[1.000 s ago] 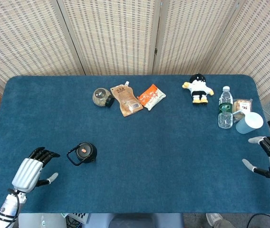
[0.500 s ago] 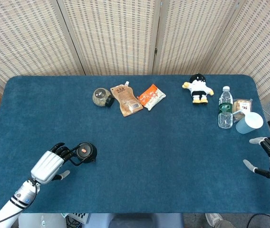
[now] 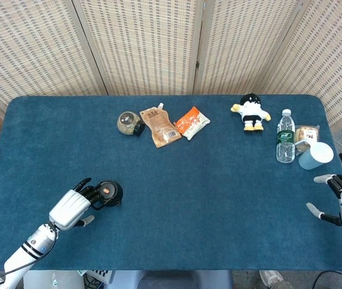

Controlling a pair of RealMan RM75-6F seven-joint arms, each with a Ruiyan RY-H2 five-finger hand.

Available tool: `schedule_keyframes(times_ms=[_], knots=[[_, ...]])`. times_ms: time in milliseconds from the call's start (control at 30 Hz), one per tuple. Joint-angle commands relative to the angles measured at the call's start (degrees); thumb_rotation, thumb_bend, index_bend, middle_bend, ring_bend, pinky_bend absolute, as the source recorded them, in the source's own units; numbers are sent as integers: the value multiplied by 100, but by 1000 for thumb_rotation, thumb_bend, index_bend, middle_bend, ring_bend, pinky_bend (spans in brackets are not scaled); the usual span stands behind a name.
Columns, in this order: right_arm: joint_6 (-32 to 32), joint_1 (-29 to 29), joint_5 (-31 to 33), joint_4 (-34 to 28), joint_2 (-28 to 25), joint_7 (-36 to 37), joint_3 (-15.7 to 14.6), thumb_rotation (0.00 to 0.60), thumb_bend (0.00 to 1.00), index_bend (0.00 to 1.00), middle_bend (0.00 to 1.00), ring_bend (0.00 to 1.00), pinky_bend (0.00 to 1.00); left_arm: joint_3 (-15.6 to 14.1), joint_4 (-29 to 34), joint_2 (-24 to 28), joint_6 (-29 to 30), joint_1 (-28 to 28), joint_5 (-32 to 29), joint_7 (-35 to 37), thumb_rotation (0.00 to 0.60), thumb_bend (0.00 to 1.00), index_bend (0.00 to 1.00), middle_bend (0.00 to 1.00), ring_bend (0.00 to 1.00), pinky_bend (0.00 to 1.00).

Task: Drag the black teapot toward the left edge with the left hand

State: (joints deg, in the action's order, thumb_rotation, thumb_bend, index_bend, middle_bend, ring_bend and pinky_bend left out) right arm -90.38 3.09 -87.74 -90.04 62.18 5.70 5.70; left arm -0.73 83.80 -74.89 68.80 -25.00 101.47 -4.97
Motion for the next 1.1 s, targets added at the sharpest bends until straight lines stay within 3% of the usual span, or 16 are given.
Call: schedule_keyframes(times_ms=[33, 233, 333, 1100], knots=[[-2, 0, 11, -14, -6, -1, 10, 600, 146, 360, 371, 284, 207, -20, -46, -31, -9, -26, -32, 36, 600, 206, 350, 336, 256, 52], [-19, 15, 11, -63, -27, -3, 46, 600, 146, 360, 371, 273, 95, -76, -131, -80, -12, -83, -58, 74, 600, 206, 358, 365, 290, 30], [12, 26, 2, -76, -28, -33, 33, 600, 145, 361, 371, 273, 91, -102, -179, -107, -17, -98, -87, 78, 600, 206, 364, 403, 326, 16], [31, -20, 29, -103, -35, -46, -10, 600, 146, 361, 371, 273, 90, -257, -681, -403, 19, -193, -186, 211, 600, 206, 419, 403, 326, 11]])
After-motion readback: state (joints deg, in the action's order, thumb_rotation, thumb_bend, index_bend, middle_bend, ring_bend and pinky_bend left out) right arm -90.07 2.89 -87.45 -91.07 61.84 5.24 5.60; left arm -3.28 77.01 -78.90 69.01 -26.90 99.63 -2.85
